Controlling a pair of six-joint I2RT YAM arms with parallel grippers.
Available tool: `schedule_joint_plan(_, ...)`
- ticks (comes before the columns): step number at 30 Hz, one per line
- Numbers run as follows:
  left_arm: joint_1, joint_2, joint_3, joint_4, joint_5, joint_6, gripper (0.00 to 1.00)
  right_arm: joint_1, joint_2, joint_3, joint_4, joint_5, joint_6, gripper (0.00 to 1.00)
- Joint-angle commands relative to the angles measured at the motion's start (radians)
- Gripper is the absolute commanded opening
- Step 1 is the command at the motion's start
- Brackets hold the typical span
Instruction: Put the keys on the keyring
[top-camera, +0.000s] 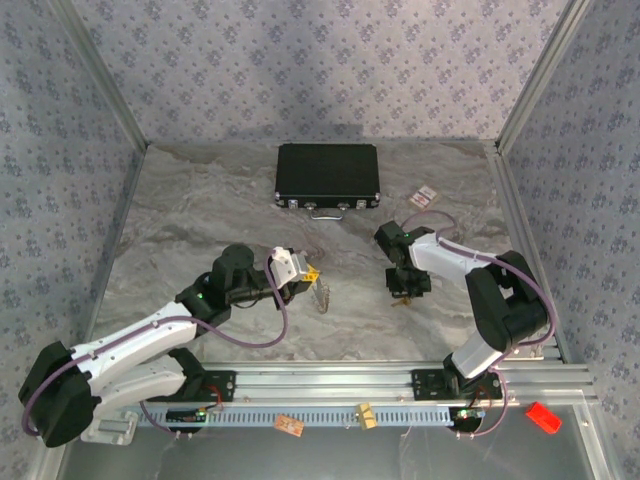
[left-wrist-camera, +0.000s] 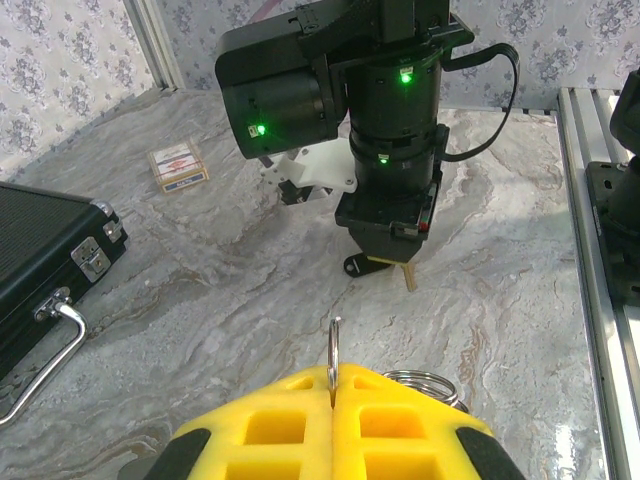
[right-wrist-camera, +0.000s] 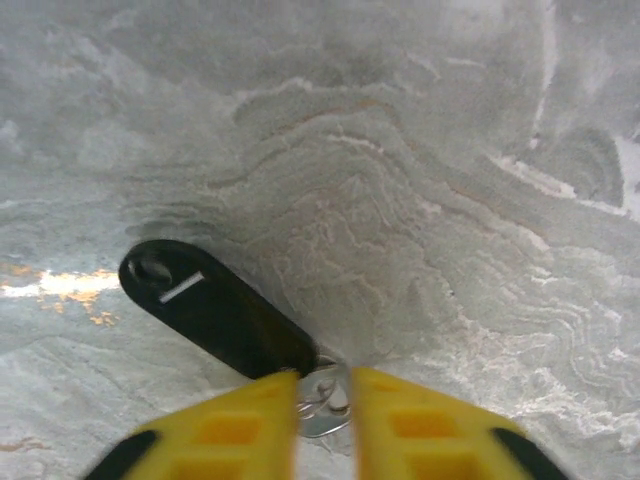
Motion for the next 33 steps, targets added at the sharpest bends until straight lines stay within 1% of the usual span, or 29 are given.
schedule_joint_plan(1, -0.003, -0.008, 0.002, 0.038, 0.017, 0.013, 0.00, -0.008, -0.015, 0.021, -0.020, -0.004, 0.000, 0.33)
schedule_joint_plan(5, -0.002, -0.007, 0.003, 0.040, 0.018, 0.014, 0.00, -0.026, 0.001, 0.006, -0.009, -0.029, -0.006, 0.35)
schedule_joint_plan(13, -0.003, -0.011, -0.003, 0.040, 0.015, 0.013, 0.00, -0.040, -0.017, -0.014, 0.069, -0.194, -0.009, 0.37)
schedule_joint_plan(20, -0.001, -0.012, -0.002, 0.040, 0.017, 0.012, 0.00, -0.020, -0.017, -0.005, 0.080, -0.247, -0.013, 0.38)
schedule_joint_plan(22, -0.002, -0.012, -0.003, 0.040, 0.017, 0.011, 0.00, -0.017, -0.024, -0.001, 0.071, -0.232, -0.023, 0.39)
schedule_joint_plan(26, -0.002, -0.013, -0.001, 0.038, 0.020, 0.012, 0.00, -0.009, -0.059, 0.012, 0.033, -0.157, -0.023, 0.39)
schedule_joint_plan(33, -0.002, -0.008, -0.001, 0.041, 0.023, 0.012, 0.00, 0.093, -0.017, 0.062, -0.026, -0.119, -0.045, 0.41)
